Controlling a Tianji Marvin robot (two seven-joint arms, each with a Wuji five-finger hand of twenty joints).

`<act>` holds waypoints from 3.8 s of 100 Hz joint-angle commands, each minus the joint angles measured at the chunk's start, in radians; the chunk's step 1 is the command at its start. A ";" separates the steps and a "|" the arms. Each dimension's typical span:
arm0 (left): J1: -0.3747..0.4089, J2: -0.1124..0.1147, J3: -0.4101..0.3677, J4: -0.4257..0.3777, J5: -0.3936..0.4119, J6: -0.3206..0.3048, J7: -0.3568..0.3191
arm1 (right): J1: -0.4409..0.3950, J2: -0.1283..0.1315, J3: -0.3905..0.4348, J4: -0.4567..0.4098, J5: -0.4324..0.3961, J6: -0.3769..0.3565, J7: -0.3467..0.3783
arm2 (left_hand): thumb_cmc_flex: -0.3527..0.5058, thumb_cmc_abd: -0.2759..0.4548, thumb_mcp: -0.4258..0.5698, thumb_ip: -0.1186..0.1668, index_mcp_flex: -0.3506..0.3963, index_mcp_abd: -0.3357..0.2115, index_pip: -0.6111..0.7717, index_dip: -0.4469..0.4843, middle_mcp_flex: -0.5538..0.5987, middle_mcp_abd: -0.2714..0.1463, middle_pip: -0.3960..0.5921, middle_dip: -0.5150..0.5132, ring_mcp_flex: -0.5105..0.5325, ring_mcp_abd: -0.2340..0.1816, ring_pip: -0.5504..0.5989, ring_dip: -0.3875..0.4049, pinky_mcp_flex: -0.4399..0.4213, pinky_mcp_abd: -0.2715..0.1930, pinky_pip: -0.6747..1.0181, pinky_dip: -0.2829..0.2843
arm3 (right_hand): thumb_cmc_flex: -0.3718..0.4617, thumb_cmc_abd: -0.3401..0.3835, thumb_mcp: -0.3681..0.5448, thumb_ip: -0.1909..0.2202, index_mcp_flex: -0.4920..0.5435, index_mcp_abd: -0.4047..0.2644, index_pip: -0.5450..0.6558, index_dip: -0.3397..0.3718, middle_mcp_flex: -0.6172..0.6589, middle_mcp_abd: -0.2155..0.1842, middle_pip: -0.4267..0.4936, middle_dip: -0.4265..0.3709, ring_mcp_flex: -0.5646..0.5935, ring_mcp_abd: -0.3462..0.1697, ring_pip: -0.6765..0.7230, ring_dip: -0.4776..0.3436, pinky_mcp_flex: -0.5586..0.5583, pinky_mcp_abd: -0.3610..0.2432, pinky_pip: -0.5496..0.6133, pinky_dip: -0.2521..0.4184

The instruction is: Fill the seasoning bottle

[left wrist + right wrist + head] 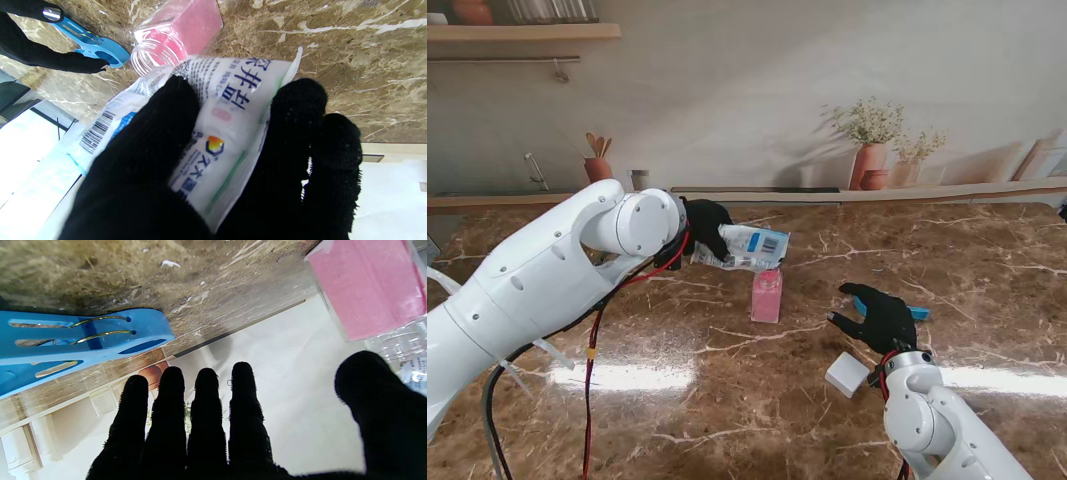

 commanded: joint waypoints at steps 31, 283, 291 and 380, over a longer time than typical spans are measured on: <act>0.085 -0.015 -0.074 0.037 -0.008 -0.064 0.075 | -0.011 0.003 -0.003 -0.015 -0.015 0.015 0.031 | 0.101 0.151 0.089 0.055 0.048 -0.163 0.191 0.109 0.021 -0.060 0.089 0.049 0.000 -0.032 -0.024 0.014 -0.013 -0.012 -0.010 0.022 | 0.008 0.016 0.018 0.012 -0.005 -0.020 0.007 0.009 -0.012 0.007 0.004 0.012 -0.037 0.001 0.002 0.008 -0.018 -0.003 -0.025 0.027; 0.597 -0.125 -0.301 0.109 -0.524 -0.680 0.495 | 0.039 -0.019 -0.108 -0.423 0.189 -0.053 0.120 | -0.201 -0.103 0.257 0.123 -0.108 -0.114 -0.205 -0.240 -0.352 -0.242 -0.164 -0.242 -0.745 -0.113 -0.598 -0.268 -0.717 -0.171 -0.619 -0.032 | 0.499 -0.343 0.689 -0.057 0.596 -0.208 0.709 0.586 0.807 -0.079 0.797 0.917 0.774 -0.107 1.361 0.706 0.584 0.137 1.152 0.502; 0.607 -0.108 -0.327 0.091 -0.504 -0.683 0.462 | 0.020 -0.015 -0.102 -0.442 0.158 -0.053 0.121 | -0.285 -0.175 0.242 0.131 -0.156 -0.089 -0.322 -0.280 -0.449 -0.243 -0.199 -0.276 -0.860 -0.132 -0.672 -0.329 -0.734 -0.201 -0.859 -0.106 | 0.495 -0.343 0.696 -0.046 0.601 -0.209 0.706 0.595 0.812 -0.078 0.806 0.919 0.775 -0.109 1.374 0.709 0.592 0.138 1.156 0.502; 0.691 -0.041 -0.381 0.066 -0.536 -0.615 0.227 | 0.033 0.001 -0.292 -0.227 0.175 0.007 0.199 | 0.160 0.236 -0.001 0.099 0.032 -0.165 0.182 0.124 -0.010 -0.073 0.040 0.099 -0.132 0.025 -0.059 0.014 -0.243 -0.078 -0.042 0.163 | 0.488 -0.418 0.640 -0.157 0.433 -0.149 0.717 0.209 0.821 -0.081 0.753 0.797 0.775 -0.101 1.292 0.649 0.621 0.113 1.145 0.449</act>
